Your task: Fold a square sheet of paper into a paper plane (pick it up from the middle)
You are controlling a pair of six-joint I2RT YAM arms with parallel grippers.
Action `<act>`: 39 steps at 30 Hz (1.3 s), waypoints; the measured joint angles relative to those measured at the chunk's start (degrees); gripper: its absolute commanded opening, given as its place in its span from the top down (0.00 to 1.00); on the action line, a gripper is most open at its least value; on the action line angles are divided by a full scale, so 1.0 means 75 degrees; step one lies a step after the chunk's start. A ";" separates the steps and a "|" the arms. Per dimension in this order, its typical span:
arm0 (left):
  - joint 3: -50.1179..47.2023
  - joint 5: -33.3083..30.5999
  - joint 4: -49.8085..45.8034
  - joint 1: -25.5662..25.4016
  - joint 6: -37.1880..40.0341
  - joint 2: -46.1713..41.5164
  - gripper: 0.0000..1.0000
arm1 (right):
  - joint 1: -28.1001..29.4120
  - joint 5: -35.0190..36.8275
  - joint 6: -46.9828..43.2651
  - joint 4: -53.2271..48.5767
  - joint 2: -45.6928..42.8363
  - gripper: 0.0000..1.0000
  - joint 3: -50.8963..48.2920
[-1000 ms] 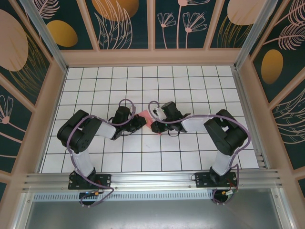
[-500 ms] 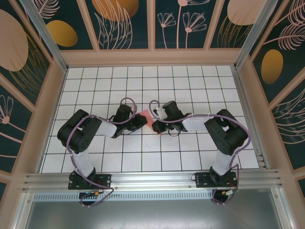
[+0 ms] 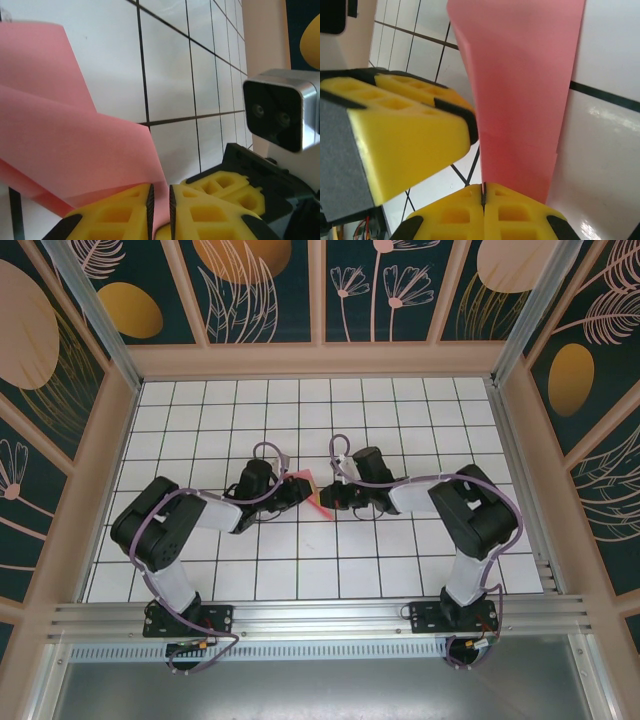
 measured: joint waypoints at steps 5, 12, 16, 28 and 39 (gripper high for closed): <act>-0.0105 0.0015 0.0157 -0.0020 -0.0073 0.0172 0.83 | -0.0015 -0.0055 0.0318 0.0093 0.0236 1.00 -0.0023; -0.0131 0.0015 0.0198 -0.0020 -0.0076 0.0268 0.85 | -0.0082 -0.0175 0.0527 0.0108 0.0469 1.00 -0.0029; -0.0131 0.0012 0.0192 -0.0020 -0.0076 0.0318 0.85 | -0.0087 -0.0204 0.0597 0.0108 0.0554 1.00 -0.0029; -0.0213 0.0015 0.0356 -0.0020 -0.0076 0.0455 0.86 | -0.0087 -0.0201 0.0679 0.0117 0.0583 1.00 -0.0029; -0.0344 0.0009 0.0391 -0.0020 -0.0102 0.0466 0.89 | -0.0108 -0.0204 0.0836 0.0309 0.0577 0.94 -0.0108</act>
